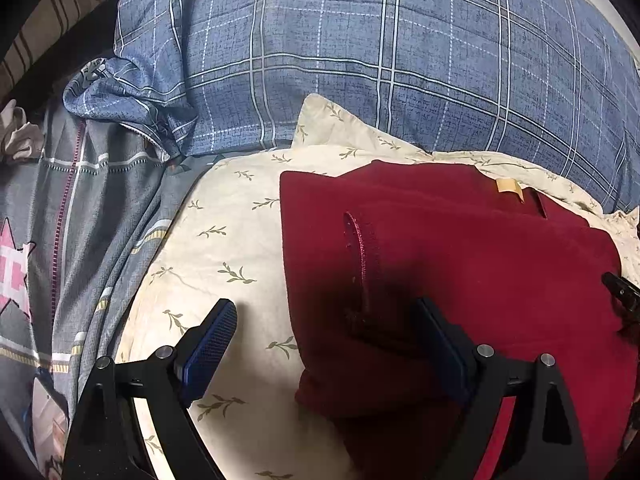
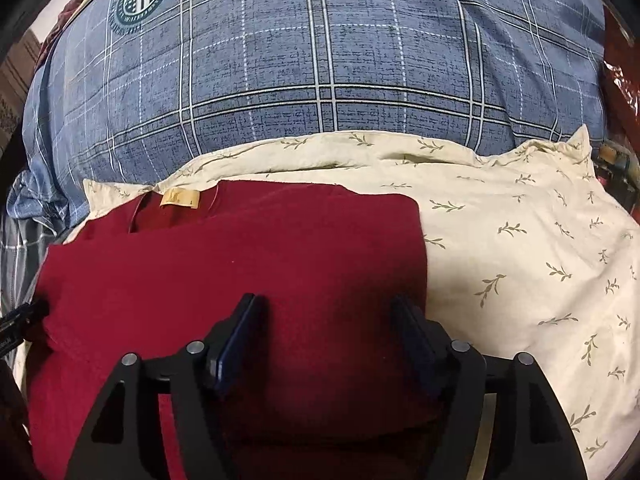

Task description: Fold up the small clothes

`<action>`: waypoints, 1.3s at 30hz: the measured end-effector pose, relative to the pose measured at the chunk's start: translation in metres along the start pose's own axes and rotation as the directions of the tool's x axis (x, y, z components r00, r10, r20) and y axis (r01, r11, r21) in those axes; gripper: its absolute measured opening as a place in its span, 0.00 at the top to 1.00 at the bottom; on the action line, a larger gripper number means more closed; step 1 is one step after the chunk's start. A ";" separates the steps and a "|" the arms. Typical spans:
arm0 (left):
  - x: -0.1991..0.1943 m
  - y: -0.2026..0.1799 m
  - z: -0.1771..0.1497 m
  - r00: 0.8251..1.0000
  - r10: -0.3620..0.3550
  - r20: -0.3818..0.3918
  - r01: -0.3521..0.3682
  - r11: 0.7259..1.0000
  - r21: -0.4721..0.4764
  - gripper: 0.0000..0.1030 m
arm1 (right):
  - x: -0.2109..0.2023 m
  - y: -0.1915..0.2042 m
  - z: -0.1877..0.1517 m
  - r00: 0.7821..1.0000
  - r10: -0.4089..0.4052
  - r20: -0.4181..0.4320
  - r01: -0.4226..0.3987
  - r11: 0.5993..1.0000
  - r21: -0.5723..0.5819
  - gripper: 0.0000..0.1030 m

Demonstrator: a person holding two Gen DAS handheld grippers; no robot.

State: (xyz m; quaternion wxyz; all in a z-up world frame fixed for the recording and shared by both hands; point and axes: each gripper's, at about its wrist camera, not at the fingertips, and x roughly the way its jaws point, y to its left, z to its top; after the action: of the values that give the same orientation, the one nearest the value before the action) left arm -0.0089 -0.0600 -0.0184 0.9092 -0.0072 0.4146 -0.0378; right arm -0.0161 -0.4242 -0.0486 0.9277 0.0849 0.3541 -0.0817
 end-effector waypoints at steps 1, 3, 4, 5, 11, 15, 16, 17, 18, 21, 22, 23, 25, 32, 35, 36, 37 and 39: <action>0.000 -0.001 0.000 1.000 0.003 0.002 -0.003 1.000 0.003 0.13 | 0.001 0.000 0.000 1.000 0.000 0.000 0.000 1.000 -0.002 0.29; 0.001 -0.001 -0.001 1.000 0.002 0.000 -0.002 1.000 0.005 0.13 | 0.001 0.001 0.002 1.000 0.000 0.001 0.000 1.000 -0.005 0.27; 0.002 -0.001 -0.001 1.000 -0.001 -0.003 0.001 1.000 0.003 0.12 | 0.001 0.001 0.002 1.000 0.002 0.001 -0.002 1.000 -0.004 0.27; 0.003 -0.001 -0.001 1.000 -0.004 -0.006 0.004 1.000 -0.001 0.12 | 0.001 0.001 0.002 1.000 0.007 0.000 -0.007 1.000 -0.003 0.26; 0.005 0.000 0.000 1.000 0.001 -0.011 -0.001 1.000 -0.011 0.10 | 0.001 0.004 0.004 1.000 -0.006 -0.010 0.006 1.000 -0.016 0.23; 0.010 0.003 0.000 1.000 -0.004 -0.027 0.003 1.000 -0.027 0.06 | 0.002 0.007 0.006 1.000 -0.022 -0.020 0.021 0.999 -0.025 0.22; 0.011 0.005 0.000 0.999 -0.011 -0.030 0.010 0.999 -0.035 0.05 | 0.002 0.007 0.007 0.999 -0.023 -0.024 0.022 0.999 -0.026 0.22; 0.011 0.006 0.000 0.999 -0.018 -0.033 0.017 0.999 -0.042 0.05 | 0.001 0.007 0.008 0.999 -0.026 -0.032 0.025 0.999 -0.026 0.22; 0.012 0.007 0.000 0.999 -0.021 -0.034 0.020 0.999 -0.044 0.05 | 0.000 0.007 0.010 0.999 -0.030 -0.040 0.030 0.999 -0.019 0.22; 0.011 0.006 0.000 0.999 -0.016 -0.033 0.015 0.999 -0.038 0.05 | -0.008 0.011 0.009 0.996 -0.050 -0.068 0.049 0.999 -0.006 0.22; 0.011 0.006 0.000 0.999 -0.014 -0.034 0.013 0.999 -0.036 0.05 | -0.010 0.013 0.008 0.996 -0.058 -0.070 0.057 0.998 -0.017 0.22; 0.009 0.007 0.000 0.999 -0.016 -0.036 0.014 0.999 -0.035 0.05 | -0.014 0.017 0.006 0.995 -0.070 -0.071 0.067 0.997 -0.041 0.22; 0.006 0.009 0.000 0.999 -0.026 -0.046 0.024 0.999 -0.042 0.06 | -0.021 0.022 0.002 0.993 -0.098 -0.069 0.092 0.992 -0.088 0.22; -0.012 0.013 0.002 1.000 -0.015 -0.015 0.015 1.000 -0.023 0.08 | -0.065 0.032 0.006 0.999 -0.026 0.023 0.027 0.998 -0.060 0.22; -0.020 0.010 0.000 1.000 -0.009 0.013 0.009 1.000 0.000 0.08 | -0.073 0.034 0.018 0.997 -0.037 0.066 0.042 0.997 -0.068 0.22; -0.022 0.009 -0.001 1.000 -0.017 0.017 0.017 1.000 0.004 0.08 | -0.073 0.032 0.022 0.996 -0.051 0.080 0.056 0.996 -0.066 0.22; -0.024 0.008 -0.001 0.999 -0.026 0.022 0.026 1.000 0.004 0.08 | -0.073 0.028 0.027 0.994 -0.063 0.087 0.068 0.996 -0.058 0.22; -0.026 0.008 0.000 0.999 -0.034 0.031 0.034 0.999 -0.002 0.08 | -0.064 0.014 0.037 0.993 -0.086 0.079 0.088 0.996 -0.019 0.22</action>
State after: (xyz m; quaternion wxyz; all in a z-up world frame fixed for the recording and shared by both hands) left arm -0.0256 -0.0499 0.0009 0.9147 -0.0160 0.4002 -0.0528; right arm -0.0365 -0.4127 0.0233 0.9373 0.0555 0.3220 -0.1213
